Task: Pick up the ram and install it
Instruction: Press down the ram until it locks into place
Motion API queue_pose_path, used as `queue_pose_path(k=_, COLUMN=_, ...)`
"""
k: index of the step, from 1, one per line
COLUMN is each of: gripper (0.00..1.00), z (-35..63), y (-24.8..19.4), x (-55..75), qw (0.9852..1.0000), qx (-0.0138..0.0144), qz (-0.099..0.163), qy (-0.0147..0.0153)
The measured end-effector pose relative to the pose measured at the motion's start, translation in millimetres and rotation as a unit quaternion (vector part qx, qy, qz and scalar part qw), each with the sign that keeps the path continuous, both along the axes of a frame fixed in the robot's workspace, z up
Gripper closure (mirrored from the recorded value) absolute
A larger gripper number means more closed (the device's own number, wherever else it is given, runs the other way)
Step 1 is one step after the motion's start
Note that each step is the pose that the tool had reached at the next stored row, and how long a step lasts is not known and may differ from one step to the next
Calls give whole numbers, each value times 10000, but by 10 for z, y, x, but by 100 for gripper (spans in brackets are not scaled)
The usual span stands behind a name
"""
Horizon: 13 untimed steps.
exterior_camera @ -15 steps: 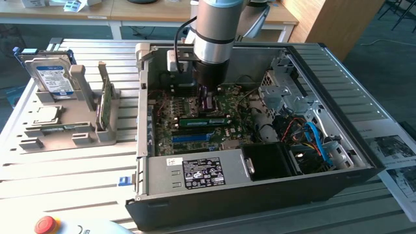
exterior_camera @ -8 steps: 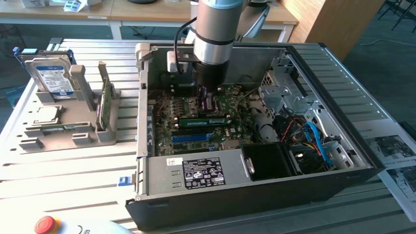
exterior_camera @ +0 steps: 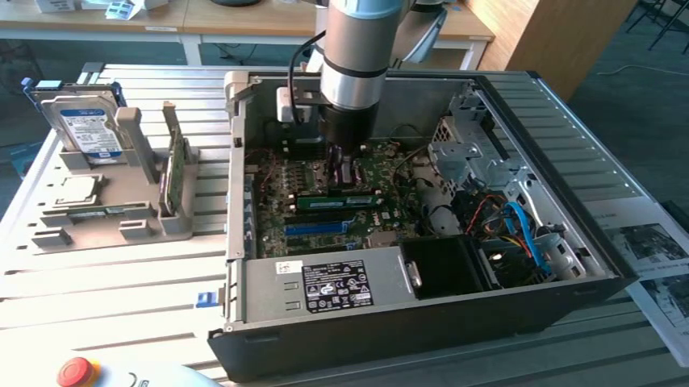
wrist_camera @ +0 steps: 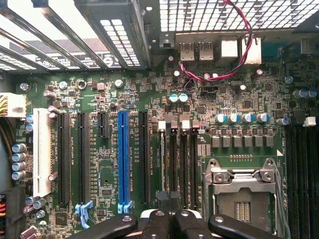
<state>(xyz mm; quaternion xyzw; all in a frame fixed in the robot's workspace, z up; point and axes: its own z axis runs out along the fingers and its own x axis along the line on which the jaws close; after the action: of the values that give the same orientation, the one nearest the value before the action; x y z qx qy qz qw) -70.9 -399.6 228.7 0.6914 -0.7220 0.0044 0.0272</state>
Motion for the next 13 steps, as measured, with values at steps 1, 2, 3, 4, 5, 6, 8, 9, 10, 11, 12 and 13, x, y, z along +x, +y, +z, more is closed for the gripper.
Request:
queue_pose_path(k=1, gripper=90, z=0, y=0, x=0, qw=10000, qx=0, qz=0, qy=0)
queue_pose_path(k=2, gripper=90, z=0, y=0, x=0, qw=10000, qx=0, qz=0, qy=0)
queue_pose_path(k=3, gripper=90, z=-6, y=0, x=-2, qw=10000, qx=1, qz=0, qy=0)
queue_pose_path(k=4, gripper=90, z=-9, y=0, x=-3, qw=10000, qx=1, qz=0, qy=0)
queue_pose_path(k=5, gripper=90, z=-10, y=0, x=-3, qw=10000, qx=1, qz=0, qy=0)
queue_pose_path(k=6, gripper=90, z=-11, y=0, x=-3, qw=10000, qx=1, qz=0, qy=-1)
queue_pose_path(k=8, gripper=90, z=-16, y=0, x=-3, qw=10000, qx=1, qz=0, qy=-1)
queue_pose_path(k=9, gripper=90, z=-18, y=0, x=-4, qw=10000, qx=0, qz=0, qy=0)
queue_pose_path(k=10, gripper=90, z=-20, y=0, x=-4, qw=10000, qx=0, qz=0, qy=0)
queue_pose_path(k=11, gripper=90, z=-22, y=-1, x=-4, qw=10000, qx=-1, qz=0, qy=1)
queue_pose_path(k=12, gripper=90, z=-24, y=0, x=-4, qw=10000, qx=0, qz=0, qy=0)
queue_pose_path(k=13, gripper=90, z=-26, y=0, x=-4, qw=10000, qx=0, qz=0, qy=1)
